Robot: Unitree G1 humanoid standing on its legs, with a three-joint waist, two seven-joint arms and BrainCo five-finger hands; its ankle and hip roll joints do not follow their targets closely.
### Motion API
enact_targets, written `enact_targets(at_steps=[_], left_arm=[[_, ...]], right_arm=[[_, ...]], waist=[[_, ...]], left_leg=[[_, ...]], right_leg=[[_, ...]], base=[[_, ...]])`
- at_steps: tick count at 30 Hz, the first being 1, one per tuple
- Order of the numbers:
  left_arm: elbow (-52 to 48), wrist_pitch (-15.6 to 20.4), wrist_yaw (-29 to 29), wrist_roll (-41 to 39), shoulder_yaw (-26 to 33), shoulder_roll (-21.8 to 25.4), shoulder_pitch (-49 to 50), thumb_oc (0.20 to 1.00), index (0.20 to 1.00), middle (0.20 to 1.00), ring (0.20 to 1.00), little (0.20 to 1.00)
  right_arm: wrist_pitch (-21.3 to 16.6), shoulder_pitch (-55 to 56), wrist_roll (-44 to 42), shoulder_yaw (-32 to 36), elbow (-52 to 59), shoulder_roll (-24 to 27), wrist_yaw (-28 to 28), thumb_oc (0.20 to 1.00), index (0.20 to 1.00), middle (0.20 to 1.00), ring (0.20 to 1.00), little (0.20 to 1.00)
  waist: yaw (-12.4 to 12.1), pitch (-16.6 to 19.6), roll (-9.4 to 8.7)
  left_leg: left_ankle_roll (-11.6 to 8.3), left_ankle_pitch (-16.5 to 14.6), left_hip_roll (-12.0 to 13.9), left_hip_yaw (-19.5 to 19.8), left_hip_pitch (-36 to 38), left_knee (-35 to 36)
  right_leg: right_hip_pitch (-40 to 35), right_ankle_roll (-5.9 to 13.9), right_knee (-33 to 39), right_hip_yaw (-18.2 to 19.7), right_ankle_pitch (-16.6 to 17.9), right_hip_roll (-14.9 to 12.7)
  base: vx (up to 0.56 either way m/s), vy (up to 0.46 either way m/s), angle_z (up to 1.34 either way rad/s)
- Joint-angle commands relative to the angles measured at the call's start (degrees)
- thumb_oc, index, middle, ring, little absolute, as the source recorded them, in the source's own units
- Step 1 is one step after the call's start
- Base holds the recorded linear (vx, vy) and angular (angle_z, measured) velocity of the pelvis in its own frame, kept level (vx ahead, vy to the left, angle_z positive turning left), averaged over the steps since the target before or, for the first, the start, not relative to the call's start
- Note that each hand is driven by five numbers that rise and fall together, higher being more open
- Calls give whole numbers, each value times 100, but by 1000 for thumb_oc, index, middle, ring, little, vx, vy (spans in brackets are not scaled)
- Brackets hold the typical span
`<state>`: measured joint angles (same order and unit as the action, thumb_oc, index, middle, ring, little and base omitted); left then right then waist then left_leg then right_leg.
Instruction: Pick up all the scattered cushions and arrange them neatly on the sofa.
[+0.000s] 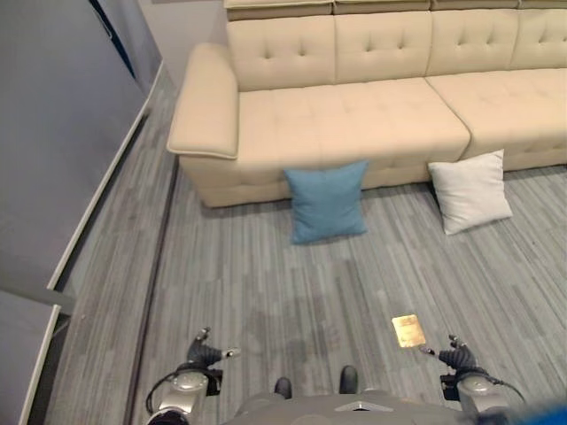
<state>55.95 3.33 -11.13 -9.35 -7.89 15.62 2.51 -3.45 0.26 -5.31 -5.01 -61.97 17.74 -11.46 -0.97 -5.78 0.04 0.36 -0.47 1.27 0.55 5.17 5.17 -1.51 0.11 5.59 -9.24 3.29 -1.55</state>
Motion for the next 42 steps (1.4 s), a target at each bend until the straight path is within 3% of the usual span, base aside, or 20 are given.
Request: enact_targets(at_steps=[1,8,16,23,28,30,34,37,40,42], left_arm=[[324,135,63,141,20,-16,-356,1000,1000,1000,1000,1000],[518,105,81,131,58,7,-403,1000,1000,1000,1000,1000],[553,89,135,516,-295,41,-656,1000,1000,1000,1000,1000],[544,77,160,545,-304,32,-581,1000,1000,1000,1000,1000],[416,94,146,521,-353,65,-704,1000,1000,1000,1000,1000],[397,91,129,505,-366,39,-727,1000,1000,1000,1000,1000],[405,98,174,568,-365,22,-638,1000,1000,1000,1000,1000],[369,111,178,598,-370,28,-565,1000,1000,1000,1000,1000],[348,97,143,643,-330,88,-505,1000,1000,1000,1000,1000],[354,107,134,610,-301,132,-529,1000,1000,1000,1000,1000]], right_arm=[[-75,-153,54,-87,-191,66,-19,1000,1000,1000,1000,1000],[-82,-176,-3,-55,-248,90,-10,1000,1000,1000,1000,1000],[-130,-271,-14,-142,-201,205,29,1000,1000,1000,1000,1000],[-130,-203,-3,-158,-192,166,43,1000,1000,1000,1000,1000],[-159,-250,-57,-179,-49,173,15,1000,1000,1000,1000,1000],[-141,-257,-75,-147,-19,196,-1,1000,1000,1000,1000,1000],[-103,-211,-59,-139,106,160,41,1000,1000,1000,1000,1000],[-55,-279,87,-188,203,177,43,1000,1000,1000,1000,1000],[-10,-418,229,-270,243,213,45,1000,1000,1000,1000,1000],[-7,-509,262,-343,277,208,56,1000,1000,1000,1000,1000]], waist=[[-36,1,-151],[-28,-74,-165],[47,-341,-303],[108,-229,-279],[118,-452,-353],[117,-420,-369],[46,-281,-301],[-13,-264,-189],[-70,-349,-87],[-43,-471,63]], left_leg=[[-182,47,-150,-89,-40,-17],[-217,89,-83,-83,-23,-25],[-321,-71,-148,-131,-803,-1217],[-270,-144,-80,-190,-552,-954],[-398,14,-80,-249,-1243,-2053],[-281,-144,-120,-427,-1418,-1769],[-174,-23,-217,-458,-1430,-1145],[-46,-98,-282,-502,-1264,-1077],[148,-197,-332,-666,-918,-975],[295,-289,-320,-698,-675,-947]], right_leg=[[-402,421,-285,-65,-268,-172],[-374,349,-320,-8,-312,-87],[-223,204,-356,1,-324,-72],[-254,160,-354,103,-384,4],[-208,70,-365,155,-372,0],[-245,133,-330,110,-428,-55],[-261,240,-451,279,-578,-28],[-82,365,-1080,347,-674,-203],[356,598,-2108,399,-207,-485],[804,566,-3003,298,10,-612]], base=[[0,0,0],[6,-61,0],[-21,-48,14],[63,-13,5],[-29,-12,7],[134,80,12],[162,155,18],[135,185,-52],[151,198,-90],[186,181,-38]])
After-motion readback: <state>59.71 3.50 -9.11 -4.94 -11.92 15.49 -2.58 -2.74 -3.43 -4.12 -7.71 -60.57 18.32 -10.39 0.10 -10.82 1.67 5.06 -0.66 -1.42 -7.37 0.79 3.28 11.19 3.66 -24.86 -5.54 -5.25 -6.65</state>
